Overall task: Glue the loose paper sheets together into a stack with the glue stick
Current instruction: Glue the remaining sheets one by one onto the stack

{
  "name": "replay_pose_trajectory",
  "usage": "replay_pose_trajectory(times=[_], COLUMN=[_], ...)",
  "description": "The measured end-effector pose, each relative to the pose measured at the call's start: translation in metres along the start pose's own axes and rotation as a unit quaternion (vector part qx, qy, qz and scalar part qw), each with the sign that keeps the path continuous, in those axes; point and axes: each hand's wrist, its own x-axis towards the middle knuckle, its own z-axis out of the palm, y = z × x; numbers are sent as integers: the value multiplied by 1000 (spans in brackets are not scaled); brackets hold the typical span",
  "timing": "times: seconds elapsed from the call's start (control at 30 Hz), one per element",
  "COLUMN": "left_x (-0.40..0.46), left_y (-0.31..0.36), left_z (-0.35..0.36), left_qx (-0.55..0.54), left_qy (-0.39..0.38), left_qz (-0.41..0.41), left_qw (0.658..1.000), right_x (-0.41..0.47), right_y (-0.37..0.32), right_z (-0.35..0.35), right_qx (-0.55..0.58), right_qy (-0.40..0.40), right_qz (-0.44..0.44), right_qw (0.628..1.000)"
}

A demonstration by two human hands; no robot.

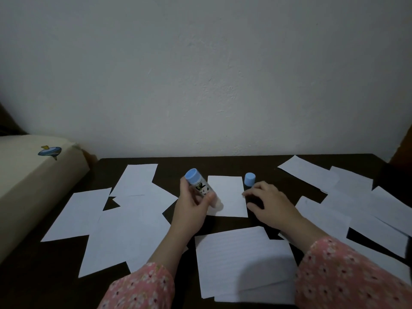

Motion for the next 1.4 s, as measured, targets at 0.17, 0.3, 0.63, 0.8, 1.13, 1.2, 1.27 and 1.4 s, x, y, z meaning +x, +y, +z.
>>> replay_pose_trajectory(times=[0.17,0.3,0.63,0.8,1.13,1.2,1.27,1.4], left_x=[8,9,8,7,14,15,16,18], left_y=[5,8,8,7,2,1,0,-1], left_z=[22,33,41,42,25,21,15,4], left_qx=[94,134,136,142,184,187,191,196], left_qy=[-95,-119,-141,-153,-167,-165,-158,-148], left_qz=[42,65,63,74,53,47,42,32], left_qw=[990,982,979,975,967,967,968,969], right_x=[-8,-10,-12,-11,-10,-10,-11,-10], right_y=[12,14,15,14,12,12,12,12], right_z=[12,16,21,20,20,19,18,18], right_qx=[19,19,13,9,23,21,20,22], right_qy=[-12,0,20,13,8,4,3,5], right_qz=[-19,-25,-41,-38,-23,-23,-23,-22], right_qw=[1000,999,999,999,999,1000,1000,1000])
